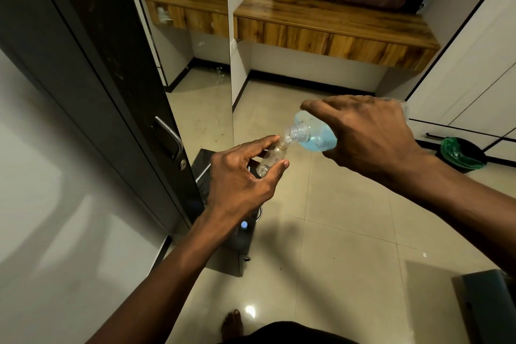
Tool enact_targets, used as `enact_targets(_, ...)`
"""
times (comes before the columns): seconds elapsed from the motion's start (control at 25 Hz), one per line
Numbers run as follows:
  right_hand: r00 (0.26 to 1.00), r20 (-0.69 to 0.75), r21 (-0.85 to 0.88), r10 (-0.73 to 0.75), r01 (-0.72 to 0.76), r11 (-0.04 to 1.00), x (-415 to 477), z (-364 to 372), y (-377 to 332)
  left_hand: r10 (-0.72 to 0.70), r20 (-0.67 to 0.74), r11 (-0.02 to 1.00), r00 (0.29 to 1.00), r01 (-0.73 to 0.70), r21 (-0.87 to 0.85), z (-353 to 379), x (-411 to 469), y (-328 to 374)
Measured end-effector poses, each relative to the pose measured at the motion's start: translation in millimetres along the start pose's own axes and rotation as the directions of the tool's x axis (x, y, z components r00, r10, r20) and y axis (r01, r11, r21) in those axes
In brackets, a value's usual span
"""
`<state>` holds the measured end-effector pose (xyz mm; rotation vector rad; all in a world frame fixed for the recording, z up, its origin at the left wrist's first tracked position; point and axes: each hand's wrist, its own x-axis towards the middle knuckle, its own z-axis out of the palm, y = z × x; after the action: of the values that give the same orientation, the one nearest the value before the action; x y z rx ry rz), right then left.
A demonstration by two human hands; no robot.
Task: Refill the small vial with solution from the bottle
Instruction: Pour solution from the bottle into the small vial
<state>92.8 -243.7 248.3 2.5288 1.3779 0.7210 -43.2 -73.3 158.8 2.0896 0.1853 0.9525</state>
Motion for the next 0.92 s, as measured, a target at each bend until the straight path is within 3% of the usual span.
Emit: enact_targets(0.92, 0.999, -0.038, -0.002, -0.019, 0.019, 1.0, -0.4, -5.3, -2.5, -0.009, -0.013, 1.0, 1.0, 0.009, -0.002, -2.6, -3.7, 2.1)
